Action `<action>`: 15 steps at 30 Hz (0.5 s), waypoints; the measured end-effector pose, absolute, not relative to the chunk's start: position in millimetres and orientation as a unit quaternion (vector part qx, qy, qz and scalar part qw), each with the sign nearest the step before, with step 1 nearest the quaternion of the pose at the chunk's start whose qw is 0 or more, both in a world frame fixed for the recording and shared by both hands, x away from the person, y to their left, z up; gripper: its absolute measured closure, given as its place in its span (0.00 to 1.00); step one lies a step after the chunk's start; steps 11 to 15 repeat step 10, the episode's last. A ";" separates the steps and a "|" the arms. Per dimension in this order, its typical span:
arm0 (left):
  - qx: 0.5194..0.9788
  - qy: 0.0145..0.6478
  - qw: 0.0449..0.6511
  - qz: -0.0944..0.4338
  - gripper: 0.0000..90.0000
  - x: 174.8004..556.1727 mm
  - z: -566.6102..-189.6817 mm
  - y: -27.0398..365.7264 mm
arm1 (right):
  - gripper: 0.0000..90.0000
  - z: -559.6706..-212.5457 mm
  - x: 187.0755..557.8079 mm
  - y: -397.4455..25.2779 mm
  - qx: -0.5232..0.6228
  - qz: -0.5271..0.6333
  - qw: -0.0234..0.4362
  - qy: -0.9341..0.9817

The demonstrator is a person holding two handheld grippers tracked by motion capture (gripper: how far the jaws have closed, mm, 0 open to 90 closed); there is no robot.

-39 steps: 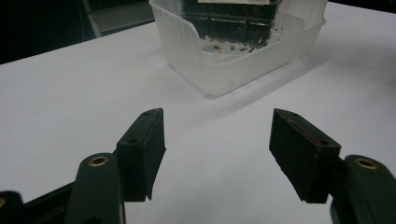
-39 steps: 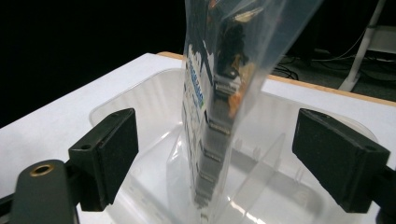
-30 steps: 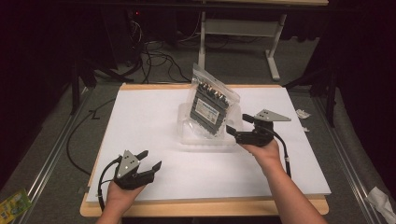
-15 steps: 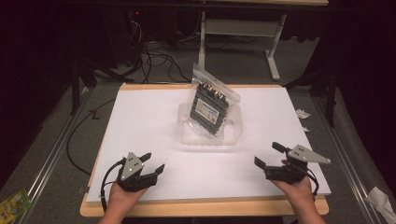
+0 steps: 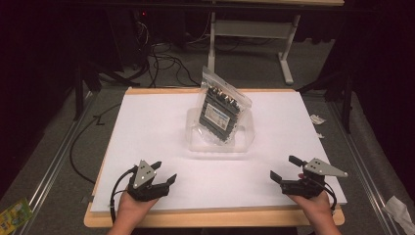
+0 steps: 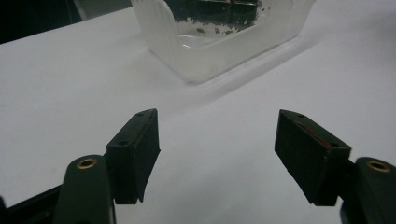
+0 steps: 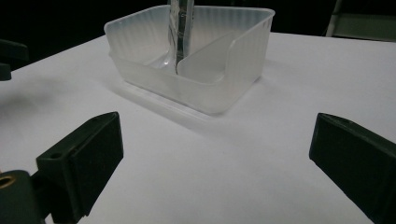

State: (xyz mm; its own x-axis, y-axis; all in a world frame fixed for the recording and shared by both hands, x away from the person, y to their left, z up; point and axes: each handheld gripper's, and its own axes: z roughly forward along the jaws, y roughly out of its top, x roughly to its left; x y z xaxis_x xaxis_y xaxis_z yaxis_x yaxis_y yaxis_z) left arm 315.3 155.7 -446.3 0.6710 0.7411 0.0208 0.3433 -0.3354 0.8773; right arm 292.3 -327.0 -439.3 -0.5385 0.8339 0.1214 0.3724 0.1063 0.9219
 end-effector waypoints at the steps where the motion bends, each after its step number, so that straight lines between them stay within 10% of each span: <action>1: 0.788 0.344 0.463 0.215 0.35 315.1 -446.3 156.1 | 0.03 -439.8 292.7 -327.0 0.425 0.518 0.221 0.709; 15: 0.788 0.339 0.466 0.217 0.35 312.7 -444.1 158.4 | 0.04 -442.3 293.3 -328.0 0.433 0.515 0.219 0.706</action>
